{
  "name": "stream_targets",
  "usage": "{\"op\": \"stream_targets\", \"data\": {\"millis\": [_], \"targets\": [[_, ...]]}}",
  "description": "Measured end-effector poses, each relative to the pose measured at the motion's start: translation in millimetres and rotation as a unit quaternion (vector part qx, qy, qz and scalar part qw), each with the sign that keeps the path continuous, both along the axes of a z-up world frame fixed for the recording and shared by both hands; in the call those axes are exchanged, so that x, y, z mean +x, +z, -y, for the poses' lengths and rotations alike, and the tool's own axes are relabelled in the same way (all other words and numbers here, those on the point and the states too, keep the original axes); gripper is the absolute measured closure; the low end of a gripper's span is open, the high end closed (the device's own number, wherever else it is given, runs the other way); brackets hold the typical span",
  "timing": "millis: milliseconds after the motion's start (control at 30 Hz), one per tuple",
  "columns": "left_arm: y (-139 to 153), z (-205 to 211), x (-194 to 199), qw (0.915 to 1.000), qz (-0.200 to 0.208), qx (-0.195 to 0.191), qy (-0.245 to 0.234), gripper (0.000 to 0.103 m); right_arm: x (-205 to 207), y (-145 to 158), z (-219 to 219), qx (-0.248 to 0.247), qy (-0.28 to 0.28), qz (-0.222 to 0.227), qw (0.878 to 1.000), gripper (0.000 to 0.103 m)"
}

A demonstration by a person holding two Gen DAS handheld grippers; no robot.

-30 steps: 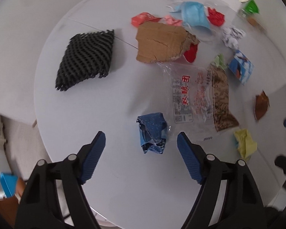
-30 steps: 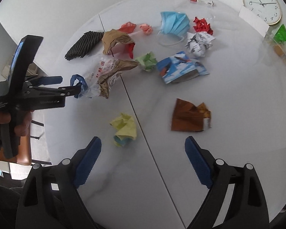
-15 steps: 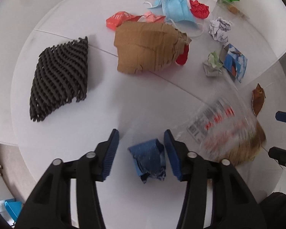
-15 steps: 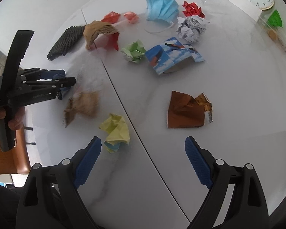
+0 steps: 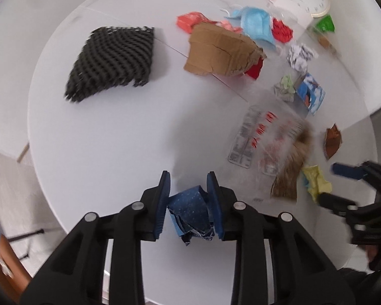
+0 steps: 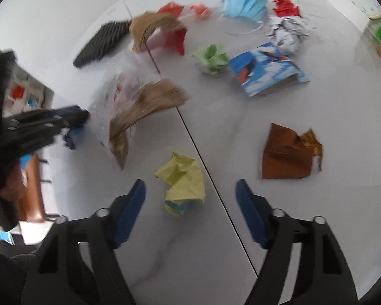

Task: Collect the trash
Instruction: 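Carry the blue wrapper to the wastebasket with the left gripper while the right gripper grasps the yellow paper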

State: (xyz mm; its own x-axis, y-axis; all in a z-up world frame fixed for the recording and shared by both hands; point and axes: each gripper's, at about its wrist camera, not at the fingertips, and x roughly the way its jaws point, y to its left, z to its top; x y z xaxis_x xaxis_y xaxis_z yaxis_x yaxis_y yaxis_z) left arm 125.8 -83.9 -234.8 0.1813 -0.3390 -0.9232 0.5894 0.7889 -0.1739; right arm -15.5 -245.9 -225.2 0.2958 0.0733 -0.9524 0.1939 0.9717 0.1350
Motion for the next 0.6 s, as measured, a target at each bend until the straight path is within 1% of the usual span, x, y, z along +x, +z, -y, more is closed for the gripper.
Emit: {"op": "stream_targets", "data": {"millis": [33, 67, 100, 133, 267, 367, 467, 533, 600], "targets": [[1.9, -5.3, -3.8, 0.9999, 0.001, -0.006, 0.010, 0.075, 1.9, -3.3, -2.0, -0.006, 0.005, -0.005, 1.000, 0.050], [4.5, -13.4, -9.6, 0.9998, 0.002, -0.010, 0.017, 0.075, 3.9, -6.0, -3.2, -0.009, 0.008, -0.009, 1.000, 0.056], [7.1, -20.0, -14.1, 0.9996, 0.004, -0.013, 0.023, 0.075, 5.6, -8.7, -4.0, -0.010, 0.011, -0.012, 1.000, 0.070], [10.9, -24.6, -17.3, 0.9993, 0.008, -0.017, 0.032, 0.075, 6.3, -8.2, -3.9, -0.017, 0.010, -0.010, 1.000, 0.070], [24.7, -41.8, -29.3, 0.9976, 0.019, -0.026, 0.062, 0.075, 4.2, -4.8, -0.3, -0.012, 0.011, -0.002, 1.000, 0.070], [34.9, -60.5, -39.2, 0.9951, 0.023, -0.031, 0.091, 0.075, -2.8, 6.6, 2.8, -0.006, 0.012, 0.009, 1.000, 0.070], [42.3, -85.3, -52.5, 0.9918, 0.028, -0.030, 0.121, 0.075, -9.8, 27.9, -4.7, -0.006, 0.028, 0.023, 0.999, 0.070], [45.3, -106.4, -63.5, 0.9890, 0.031, -0.022, 0.143, 0.075, -13.8, 46.8, -19.4, -0.005, 0.051, 0.037, 0.998, 0.070], [45.6, -125.7, -72.9, 0.9864, 0.031, -0.015, 0.161, 0.075, -14.4, 62.8, -43.9, 0.001, 0.084, 0.049, 0.995, 0.070]]}}
